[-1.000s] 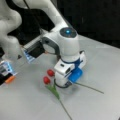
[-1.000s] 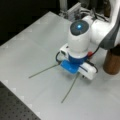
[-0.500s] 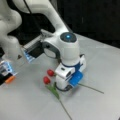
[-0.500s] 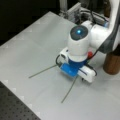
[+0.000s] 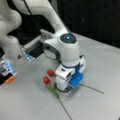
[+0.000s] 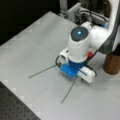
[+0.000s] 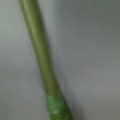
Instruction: Flower insertion into a vase
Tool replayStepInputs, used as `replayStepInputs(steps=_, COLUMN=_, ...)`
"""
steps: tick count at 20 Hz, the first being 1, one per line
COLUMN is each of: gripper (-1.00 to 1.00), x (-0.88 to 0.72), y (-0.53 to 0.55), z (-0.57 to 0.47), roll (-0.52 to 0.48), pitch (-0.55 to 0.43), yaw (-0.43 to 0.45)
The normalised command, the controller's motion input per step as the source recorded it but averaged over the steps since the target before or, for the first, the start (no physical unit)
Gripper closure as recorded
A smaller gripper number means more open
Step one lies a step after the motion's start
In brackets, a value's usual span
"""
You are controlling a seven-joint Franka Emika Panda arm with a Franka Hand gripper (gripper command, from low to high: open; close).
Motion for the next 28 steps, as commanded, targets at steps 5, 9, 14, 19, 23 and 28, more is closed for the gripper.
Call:
replayStepInputs(steps=5, gripper=1.00, x=-0.10, y=-0.02, z=-0.24, roll=-0.140, pitch=-0.075, yaw=0.007)
replayStepInputs(steps=9, gripper=1.00, x=-0.13, y=-0.03, z=-0.22, roll=-0.141, pitch=-0.057, yaw=0.025)
replayStepInputs(steps=14, gripper=1.00, x=-0.17, y=0.02, z=-0.11, roll=-0.130, pitch=-0.019, yaw=0.049)
replayStepInputs(steps=19, gripper=1.00, x=-0.22, y=0.13, z=0.03, roll=-0.124, pitch=0.012, yaw=0.019)
replayStepInputs(steps=23, gripper=1.00, x=-0.17, y=0.16, z=0.10, roll=-0.064, pitch=0.049, yaw=-0.031)
replayStepInputs(steps=28, gripper=1.00, x=-0.16, y=0.10, z=0.38, roll=-0.068, pitch=-0.005, yaw=-0.048)
